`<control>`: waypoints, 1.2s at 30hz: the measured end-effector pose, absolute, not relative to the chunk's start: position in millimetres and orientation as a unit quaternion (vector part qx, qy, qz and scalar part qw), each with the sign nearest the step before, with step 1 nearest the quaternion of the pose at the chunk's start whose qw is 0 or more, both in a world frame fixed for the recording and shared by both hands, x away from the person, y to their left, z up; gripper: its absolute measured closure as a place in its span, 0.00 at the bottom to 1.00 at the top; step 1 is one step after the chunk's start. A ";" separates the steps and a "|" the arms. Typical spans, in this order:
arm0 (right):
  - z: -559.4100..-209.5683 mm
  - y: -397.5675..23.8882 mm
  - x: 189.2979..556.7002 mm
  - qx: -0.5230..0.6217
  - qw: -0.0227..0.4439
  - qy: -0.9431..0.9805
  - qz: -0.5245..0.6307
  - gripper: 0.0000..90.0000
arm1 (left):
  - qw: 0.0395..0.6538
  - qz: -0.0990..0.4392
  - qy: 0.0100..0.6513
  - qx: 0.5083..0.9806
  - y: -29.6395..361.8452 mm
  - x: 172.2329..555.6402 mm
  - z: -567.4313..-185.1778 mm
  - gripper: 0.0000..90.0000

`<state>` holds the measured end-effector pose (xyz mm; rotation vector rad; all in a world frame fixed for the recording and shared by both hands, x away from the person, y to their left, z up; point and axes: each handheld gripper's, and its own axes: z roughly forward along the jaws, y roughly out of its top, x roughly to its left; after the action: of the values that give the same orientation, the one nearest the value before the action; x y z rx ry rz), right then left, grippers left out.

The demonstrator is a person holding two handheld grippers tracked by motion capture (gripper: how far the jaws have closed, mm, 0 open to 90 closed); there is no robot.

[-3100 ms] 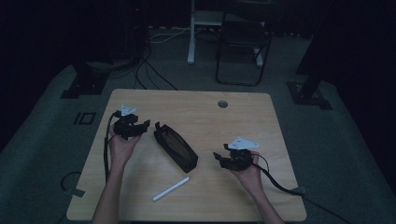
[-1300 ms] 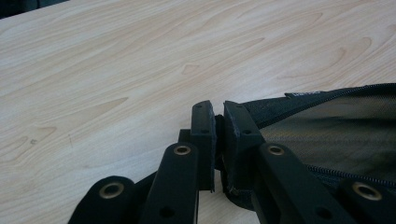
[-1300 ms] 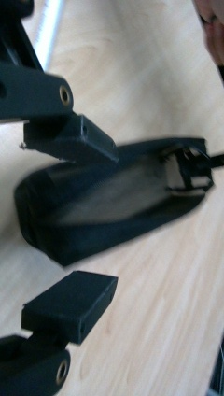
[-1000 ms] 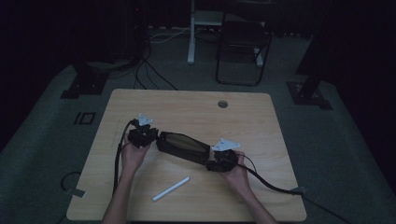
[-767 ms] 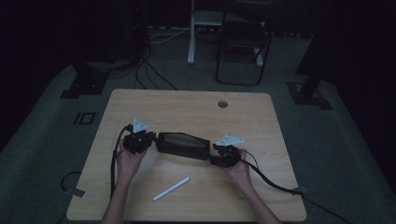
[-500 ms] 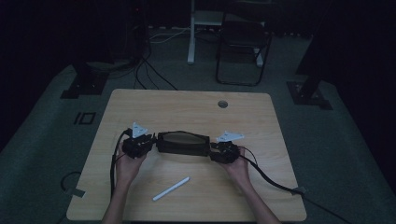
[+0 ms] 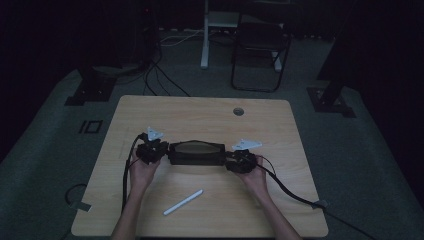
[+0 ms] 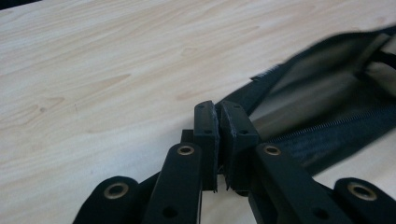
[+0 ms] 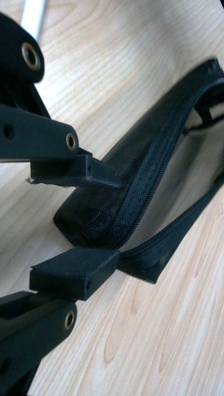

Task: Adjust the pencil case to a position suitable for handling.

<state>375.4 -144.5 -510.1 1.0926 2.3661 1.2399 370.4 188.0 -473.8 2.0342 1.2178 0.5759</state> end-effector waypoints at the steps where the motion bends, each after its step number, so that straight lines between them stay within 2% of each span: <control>1: -510.2 -144.9 376.8 0.377 0.126 0.813 0.426 0.68 | 0.345 0.221 0.469 0.782 188.6 366.9 -473.3 0.96; 11: -515.9 -143.4 392.5 0.392 0.120 0.811 0.417 0.67 | 0.354 0.211 0.448 0.793 186.4 321.7 -478.6 0.95; 24: -513.6 -140.6 400.1 0.378 0.117 0.818 0.417 0.67 | 0.346 0.224 0.436 0.800 180.7 289.3 -475.7 0.94; 29: -514.7 -141.1 402.2 0.380 0.117 0.819 0.414 0.66 | 0.357 0.212 0.435 0.799 181.1 289.2 -478.6 0.80; 36: -514.4 -143.1 406.4 0.388 0.117 0.814 0.415 0.67 | 0.362 0.210 0.427 0.801 177.0 288.8 -478.6 0.73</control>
<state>406.4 -143.1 -514.4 1.1369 2.3824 1.2160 288.8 177.0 -478.6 2.0645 1.1005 0.5422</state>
